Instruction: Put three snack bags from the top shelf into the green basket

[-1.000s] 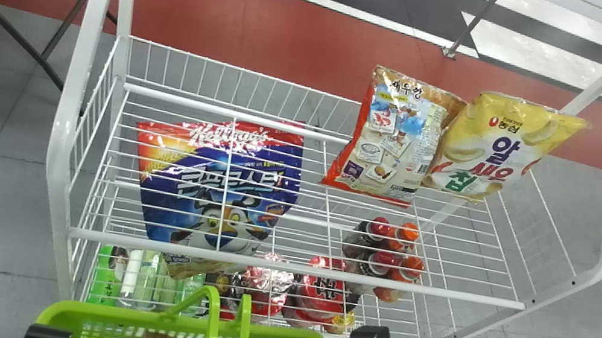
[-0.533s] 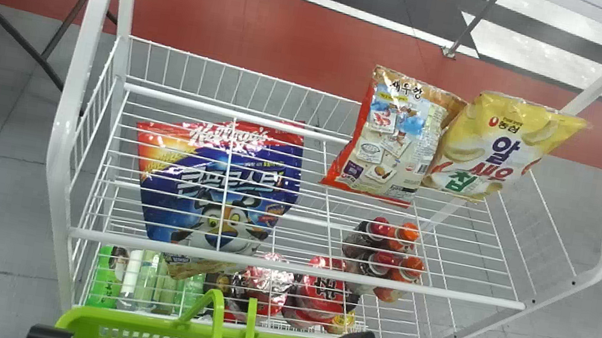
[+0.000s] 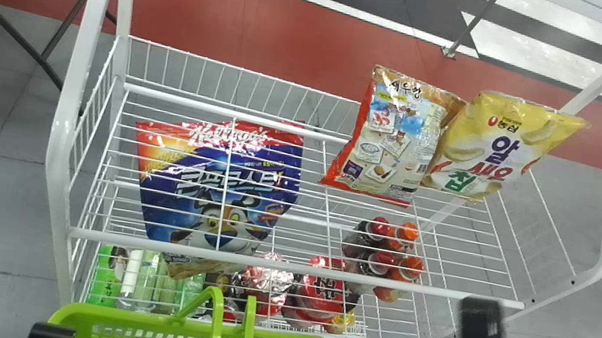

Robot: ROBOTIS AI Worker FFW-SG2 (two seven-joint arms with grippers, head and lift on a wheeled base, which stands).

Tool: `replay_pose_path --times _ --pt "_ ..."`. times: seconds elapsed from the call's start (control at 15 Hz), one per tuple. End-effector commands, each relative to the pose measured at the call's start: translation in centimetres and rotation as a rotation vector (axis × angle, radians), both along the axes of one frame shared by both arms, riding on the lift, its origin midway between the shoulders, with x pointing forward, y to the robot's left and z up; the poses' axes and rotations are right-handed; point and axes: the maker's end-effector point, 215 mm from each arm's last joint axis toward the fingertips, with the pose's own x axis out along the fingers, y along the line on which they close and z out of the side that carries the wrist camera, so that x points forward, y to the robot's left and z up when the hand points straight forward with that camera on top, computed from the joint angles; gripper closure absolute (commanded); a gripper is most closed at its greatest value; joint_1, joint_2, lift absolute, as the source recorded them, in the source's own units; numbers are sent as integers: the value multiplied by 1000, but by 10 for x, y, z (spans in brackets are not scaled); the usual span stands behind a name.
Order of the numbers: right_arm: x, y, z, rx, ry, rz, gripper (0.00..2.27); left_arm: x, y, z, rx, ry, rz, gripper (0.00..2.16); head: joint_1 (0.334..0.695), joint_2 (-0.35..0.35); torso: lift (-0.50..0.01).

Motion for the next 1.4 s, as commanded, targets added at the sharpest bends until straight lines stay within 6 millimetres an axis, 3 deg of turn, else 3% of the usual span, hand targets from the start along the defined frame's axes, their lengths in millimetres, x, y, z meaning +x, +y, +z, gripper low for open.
replay_pose_path --times 0.0,0.2,0.33,0.53,0.8,1.07,1.33 --pt "51 -26 56 15 -266 -71 124 0 -1 2 -5 0 1 2142 695 -350 -50" --pt "111 -65 109 -32 -587 -176 127 1 0 1 -4 -2 1 2142 695 -350 -50" --pt "148 -96 127 -61 -724 -278 127 1 0 1 -4 -3 3 2142 695 -350 -50" --pt "194 -131 107 -136 -721 -374 127 1 0 1 -3 -5 3 2142 695 -350 -50" --pt "238 -140 88 -197 -714 -404 124 2 0 0 2 -4 1 2142 695 -350 -50" --pt "250 -154 70 -243 -673 -432 120 1 -1 -3 13 8 -33 2142 695 -350 -50" --pt "257 -151 51 -274 -625 -419 221 0 -1 -4 10 13 -40 2142 695 -350 -50"
